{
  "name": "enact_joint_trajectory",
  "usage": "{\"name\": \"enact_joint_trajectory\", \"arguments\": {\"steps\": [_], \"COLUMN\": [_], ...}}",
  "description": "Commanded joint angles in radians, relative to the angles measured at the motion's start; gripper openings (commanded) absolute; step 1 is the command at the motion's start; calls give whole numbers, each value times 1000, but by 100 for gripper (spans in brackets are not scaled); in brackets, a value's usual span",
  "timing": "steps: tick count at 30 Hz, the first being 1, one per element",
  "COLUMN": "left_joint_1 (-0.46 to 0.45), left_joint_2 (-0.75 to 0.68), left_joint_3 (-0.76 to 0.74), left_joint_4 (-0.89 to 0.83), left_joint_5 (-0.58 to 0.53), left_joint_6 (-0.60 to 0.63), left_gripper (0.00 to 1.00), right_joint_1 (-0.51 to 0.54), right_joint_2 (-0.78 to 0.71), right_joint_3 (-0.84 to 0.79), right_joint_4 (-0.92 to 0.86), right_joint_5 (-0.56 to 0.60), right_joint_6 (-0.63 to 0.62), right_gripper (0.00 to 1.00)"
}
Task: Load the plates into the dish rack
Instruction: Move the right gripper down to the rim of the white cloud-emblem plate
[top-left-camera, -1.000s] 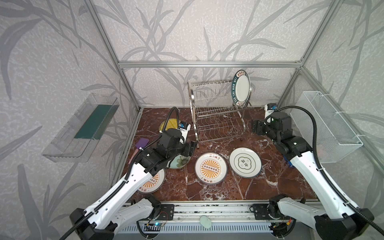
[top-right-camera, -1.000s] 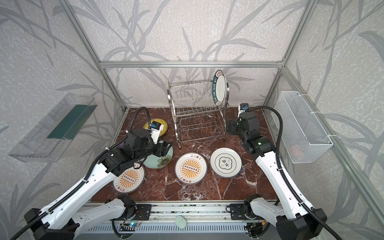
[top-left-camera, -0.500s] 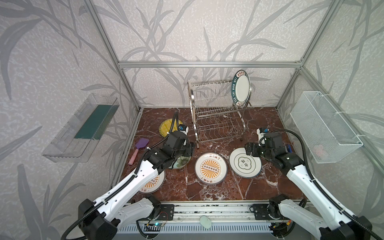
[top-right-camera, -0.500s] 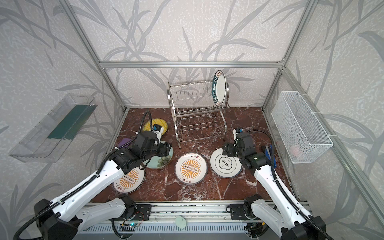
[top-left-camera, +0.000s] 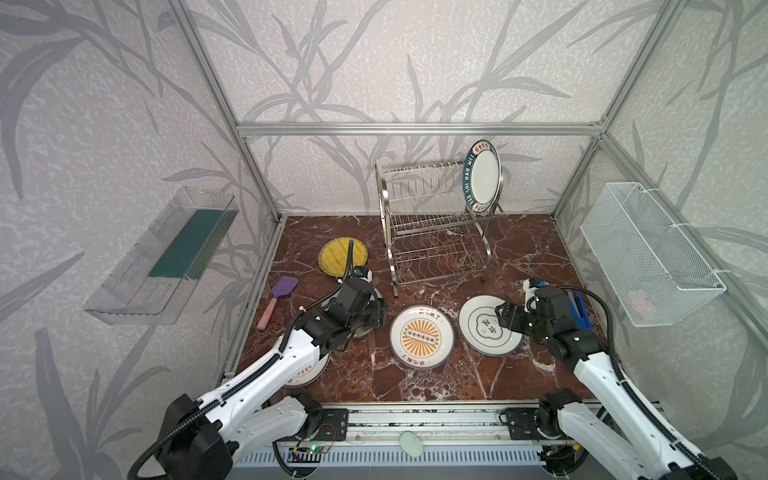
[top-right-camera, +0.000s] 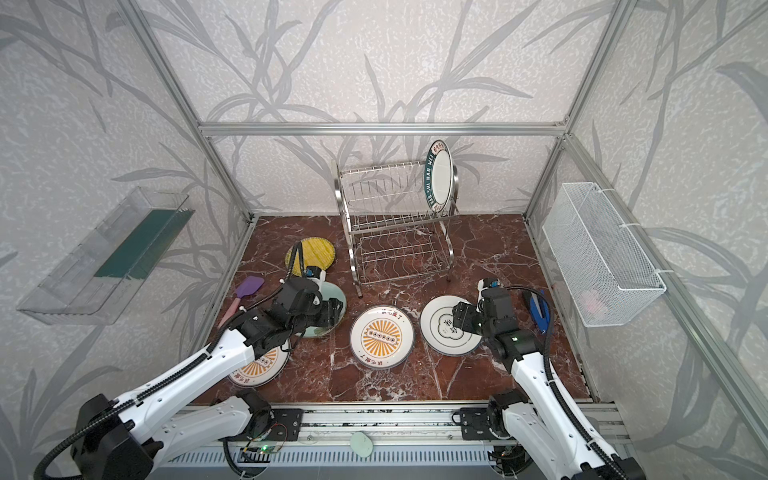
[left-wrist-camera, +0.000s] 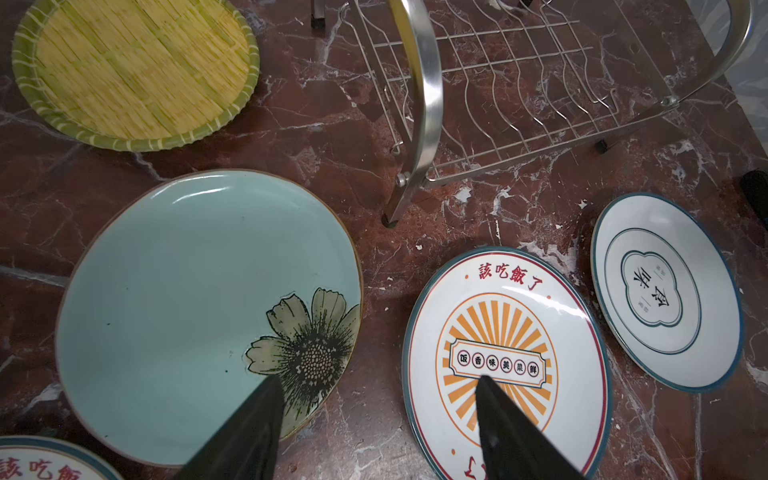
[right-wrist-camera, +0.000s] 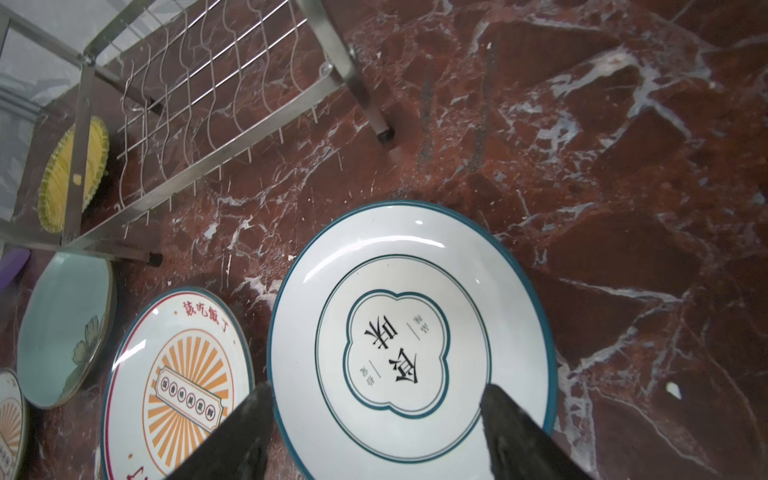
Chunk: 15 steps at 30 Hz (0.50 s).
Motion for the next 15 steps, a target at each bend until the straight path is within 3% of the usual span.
{"name": "enact_joint_trajectory", "arguments": {"steps": [1,15], "left_joint_1": [3,3], "left_joint_2": [-33,-37], "left_joint_3": [-35,-90], "left_joint_4": [49,101], "left_joint_5": [-8,42], "left_joint_6": [-46,-63], "left_gripper": [71,70], "right_joint_1": [-60,-321], "right_joint_2": [1,83], "right_joint_3": [-23,-106], "right_joint_4": [26,99], "right_joint_5": [-65,-219], "right_joint_6": [-1,-13], "right_gripper": [75,64]}}
